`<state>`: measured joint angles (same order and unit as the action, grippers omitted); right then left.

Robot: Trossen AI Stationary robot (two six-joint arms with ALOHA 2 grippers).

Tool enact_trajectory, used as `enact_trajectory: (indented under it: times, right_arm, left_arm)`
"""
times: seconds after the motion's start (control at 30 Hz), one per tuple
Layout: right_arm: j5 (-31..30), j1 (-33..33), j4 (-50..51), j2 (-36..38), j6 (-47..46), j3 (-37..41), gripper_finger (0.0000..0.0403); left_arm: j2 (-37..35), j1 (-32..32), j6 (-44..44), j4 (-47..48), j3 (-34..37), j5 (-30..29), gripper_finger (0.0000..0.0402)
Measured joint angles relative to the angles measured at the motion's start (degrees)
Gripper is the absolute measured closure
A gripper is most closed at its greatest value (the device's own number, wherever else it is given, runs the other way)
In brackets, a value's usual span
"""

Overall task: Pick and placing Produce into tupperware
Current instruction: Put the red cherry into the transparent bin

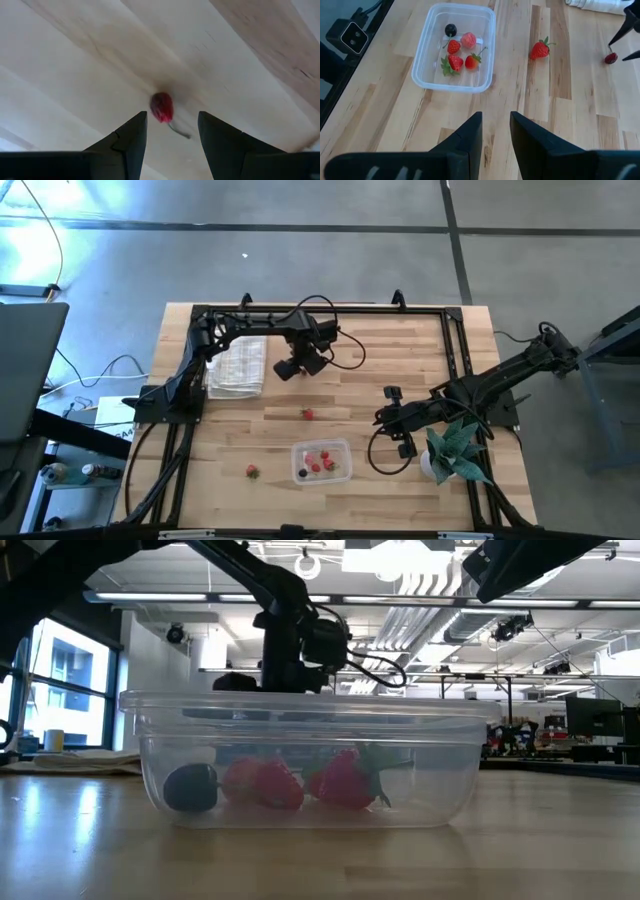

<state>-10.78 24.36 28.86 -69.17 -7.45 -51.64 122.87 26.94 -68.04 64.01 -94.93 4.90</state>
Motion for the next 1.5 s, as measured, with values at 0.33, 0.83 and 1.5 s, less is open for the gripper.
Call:
enact_trajectory:
  times: [0.33,0.83,1.5]
  right_arm:
    - [0.01,0.0,0.0,0.0,-0.01,0.0,0.0313]
    - [-0.01,-0.02,0.0,0.0,-0.01,-0.04,0.0313]
    - [0.01,0.0,0.0,0.0,-0.01,-0.04,0.0313]
  left_arm:
    - [0.0,0.02,1.48,-3.2,0.3,0.64,0.0234]
    - [2.47,0.02,2.59,-2.73,0.34,1.49,0.0234]
    - [3.13,0.02,4.21,-3.09,0.3,1.89,0.0278]
